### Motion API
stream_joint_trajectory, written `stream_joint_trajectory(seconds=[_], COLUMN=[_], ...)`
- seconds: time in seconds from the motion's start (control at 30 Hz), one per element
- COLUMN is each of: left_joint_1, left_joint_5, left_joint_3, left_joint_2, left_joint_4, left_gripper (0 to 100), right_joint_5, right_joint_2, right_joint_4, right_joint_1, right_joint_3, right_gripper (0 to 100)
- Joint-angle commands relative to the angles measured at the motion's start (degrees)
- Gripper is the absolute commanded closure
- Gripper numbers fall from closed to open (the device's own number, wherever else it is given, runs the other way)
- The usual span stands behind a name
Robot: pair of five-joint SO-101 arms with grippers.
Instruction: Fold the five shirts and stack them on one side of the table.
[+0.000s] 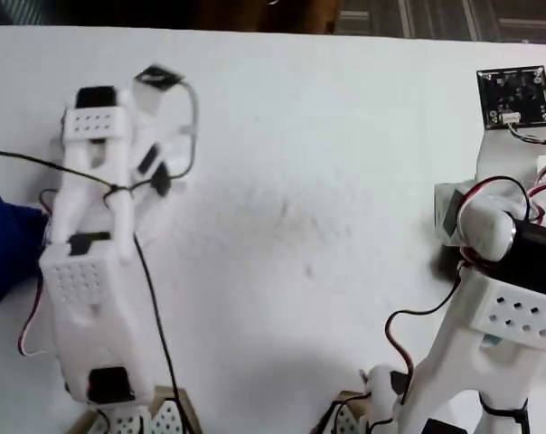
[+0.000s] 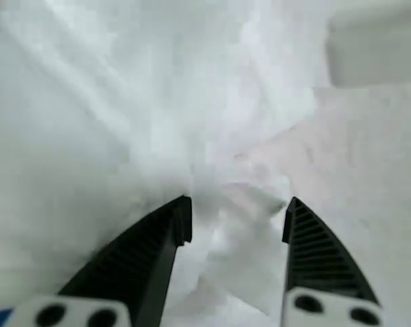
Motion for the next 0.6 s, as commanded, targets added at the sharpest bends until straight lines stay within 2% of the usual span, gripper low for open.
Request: stream_joint_trajectory(seconds=[0.0,0.13,0.23,0.27,0.3,0.37,0.57], left_joint_1=[-2.5,-2.7,-1.1,-0.4,0.3,2.2,13.4], left_joint_5=[-2.0,-1.8,2.1,4.1,6.1,9.6,13.7], left_joint_3=[0.0,-0.1,-0.3,-1.3,-2.3,-5.2,-17.6], left_joint_2=[3.5,7.3,7.3,7.3,7.4,7.5,7.5], left_joint_4=[-2.0,-3.8,-3.8,-3.3,-2.6,-0.7,9.2], left_gripper=[77,80,97,99,95,98,98], right_joint_5=[0.4,0.4,0.4,0.4,0.4,0.4,0.4], right_joint_2=[-0.5,-0.5,-0.5,-0.5,-0.5,-0.5,-0.5], right_joint_4=[-1.6,-2.1,-2.2,-2.2,-2.2,-2.2,-2.2], right_joint_1=[-0.4,-0.4,-0.4,-0.4,-0.4,-0.2,-0.1], right_joint_3=[0.1,0.1,0.1,0.1,0.1,0.1,0.1], right_gripper=[76.9,76.9,76.9,76.9,76.9,76.9,76.9])
